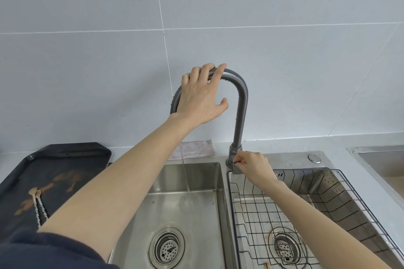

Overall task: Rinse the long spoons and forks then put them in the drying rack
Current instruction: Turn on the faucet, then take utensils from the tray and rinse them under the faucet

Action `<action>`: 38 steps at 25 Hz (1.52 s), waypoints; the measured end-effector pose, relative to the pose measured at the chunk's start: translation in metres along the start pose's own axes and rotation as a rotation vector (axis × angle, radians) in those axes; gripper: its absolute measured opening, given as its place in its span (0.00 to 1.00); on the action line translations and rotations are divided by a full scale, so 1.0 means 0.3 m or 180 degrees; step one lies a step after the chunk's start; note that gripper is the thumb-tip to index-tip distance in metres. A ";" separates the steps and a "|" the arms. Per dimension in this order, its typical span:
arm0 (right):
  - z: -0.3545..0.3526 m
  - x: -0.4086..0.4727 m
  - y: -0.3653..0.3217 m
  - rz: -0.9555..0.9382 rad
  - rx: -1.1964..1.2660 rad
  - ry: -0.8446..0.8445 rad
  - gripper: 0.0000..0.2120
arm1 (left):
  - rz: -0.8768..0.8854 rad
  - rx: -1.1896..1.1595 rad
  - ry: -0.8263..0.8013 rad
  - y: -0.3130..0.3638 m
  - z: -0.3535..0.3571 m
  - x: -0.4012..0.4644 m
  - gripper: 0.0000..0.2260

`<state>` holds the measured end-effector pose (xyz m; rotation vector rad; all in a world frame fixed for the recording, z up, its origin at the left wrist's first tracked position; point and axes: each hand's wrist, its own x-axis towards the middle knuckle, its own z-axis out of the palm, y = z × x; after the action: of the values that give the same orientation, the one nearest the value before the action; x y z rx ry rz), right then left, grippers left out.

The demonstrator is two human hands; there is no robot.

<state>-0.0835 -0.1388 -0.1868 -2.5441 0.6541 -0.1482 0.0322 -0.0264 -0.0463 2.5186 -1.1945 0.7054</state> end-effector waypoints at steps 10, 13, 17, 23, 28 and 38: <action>0.009 -0.029 -0.003 0.0060 0.0103 0.0131 0.09 | 0.0055 -0.0036 -0.0143 -0.001 -0.013 -0.010 0.32; -0.011 -0.040 -0.028 0.0116 0.0006 -0.0002 0.12 | 0.0076 -0.0129 -0.0276 -0.005 -0.029 -0.011 0.32; -0.049 -0.060 -0.073 0.0066 -0.0298 -0.0296 0.16 | 0.0150 -0.0143 -0.0585 -0.009 -0.067 -0.017 0.33; -0.085 -0.115 -0.128 -0.0317 -0.0765 -0.0246 0.29 | 0.0176 -0.0016 -0.1004 -0.059 -0.125 -0.125 0.36; -0.094 -0.182 -0.203 -0.0298 -0.0884 -0.0276 0.37 | -0.0089 -0.0134 -0.1159 -0.121 -0.186 -0.220 0.37; -0.009 -0.274 -0.398 -0.0615 -0.0864 -0.0267 0.36 | -0.0458 -0.0137 -0.1671 -0.295 -0.230 -0.443 0.36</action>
<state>-0.1058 -0.0105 -0.1233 -2.8559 0.4190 -0.0187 0.0076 0.1451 -0.0612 2.8069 -1.1355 -0.0274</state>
